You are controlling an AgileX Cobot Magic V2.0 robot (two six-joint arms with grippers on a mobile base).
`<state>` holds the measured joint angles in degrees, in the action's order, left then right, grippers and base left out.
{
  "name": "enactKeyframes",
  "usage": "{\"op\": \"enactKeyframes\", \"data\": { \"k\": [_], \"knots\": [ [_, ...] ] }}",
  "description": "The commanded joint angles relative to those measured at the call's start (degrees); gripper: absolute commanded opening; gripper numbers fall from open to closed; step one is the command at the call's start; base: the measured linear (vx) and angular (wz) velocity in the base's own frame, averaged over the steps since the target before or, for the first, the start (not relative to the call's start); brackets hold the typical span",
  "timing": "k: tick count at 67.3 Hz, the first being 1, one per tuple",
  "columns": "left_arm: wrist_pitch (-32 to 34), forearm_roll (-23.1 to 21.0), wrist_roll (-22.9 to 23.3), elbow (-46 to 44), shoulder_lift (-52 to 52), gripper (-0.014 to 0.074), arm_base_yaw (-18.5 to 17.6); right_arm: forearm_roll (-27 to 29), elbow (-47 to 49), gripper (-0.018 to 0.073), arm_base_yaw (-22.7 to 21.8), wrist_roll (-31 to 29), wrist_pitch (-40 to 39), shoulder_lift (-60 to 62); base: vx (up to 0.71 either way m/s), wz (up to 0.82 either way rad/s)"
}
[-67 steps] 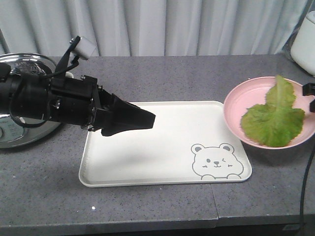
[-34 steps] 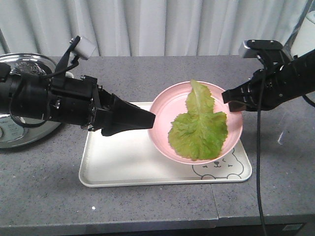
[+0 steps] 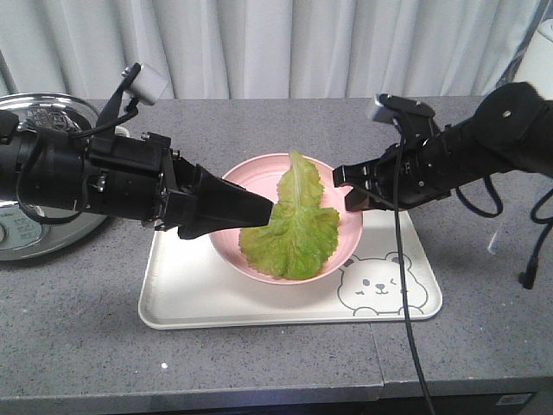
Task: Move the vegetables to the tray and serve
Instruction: 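Move the pink plate with the leaf onto the tray center, then release the plate and withdraw the right gripper from the tray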
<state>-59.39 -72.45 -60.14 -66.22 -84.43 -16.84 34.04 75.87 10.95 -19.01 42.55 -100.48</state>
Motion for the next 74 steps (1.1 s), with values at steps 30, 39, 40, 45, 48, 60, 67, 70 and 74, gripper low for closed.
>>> {"op": "enactKeyframes", "data": {
  "k": [30,39,40,45,48,60,67,70,74],
  "knots": [
    [-0.1,-4.2,-0.1,-1.6,2.1,0.0535,-0.1,2.2,1.4,0.0279,-0.2,-0.4,-2.6,-3.4,0.00,0.00],
    [-0.1,-4.2,-0.1,-1.6,2.1,0.0535,-0.1,1.6,1.4,0.0378,-0.6,-1.5,-2.2,-2.8,0.00,0.00],
    [-0.1,-4.2,-0.1,-1.6,2.1,0.0535,-0.1,1.4,1.4,0.0383,-0.8,-1.8,-2.1,-2.4,0.00,0.00],
    [-0.1,-4.2,-0.1,-1.6,2.1,0.0535,-0.1,-1.0,1.4,0.0390,-1.2,-2.8,-0.9,-0.9,0.00,0.00],
    [-0.1,-4.2,-0.1,-1.6,2.1,0.0535,-0.1,-3.0,1.4,0.0390,-1.5,-2.8,0.2,0.6,0.00,0.00],
    [-0.1,-4.2,-0.1,-1.6,2.1,0.0535,-0.1,-12.8,1.4,0.0371,-1.9,0.5,5.5,8.7,0.00,0.00],
    [-0.1,-4.2,-0.1,-1.6,2.1,0.0535,-0.1,-16.9,1.4,0.0351,-1.9,2.4,8.6,14.2,0.00,0.00],
    [-0.1,-4.2,-0.1,-1.6,2.1,0.0535,-0.1,-18.9,1.4,0.0342,-1.9,3.5,9.8,16.3,0.00,0.00],
    [-0.1,-4.2,-0.1,-1.6,2.1,0.0535,-0.1,-21.0,1.2,0.0328,-1.9,5.1,11.5,19.7,0.00,0.00]
  ]
}}
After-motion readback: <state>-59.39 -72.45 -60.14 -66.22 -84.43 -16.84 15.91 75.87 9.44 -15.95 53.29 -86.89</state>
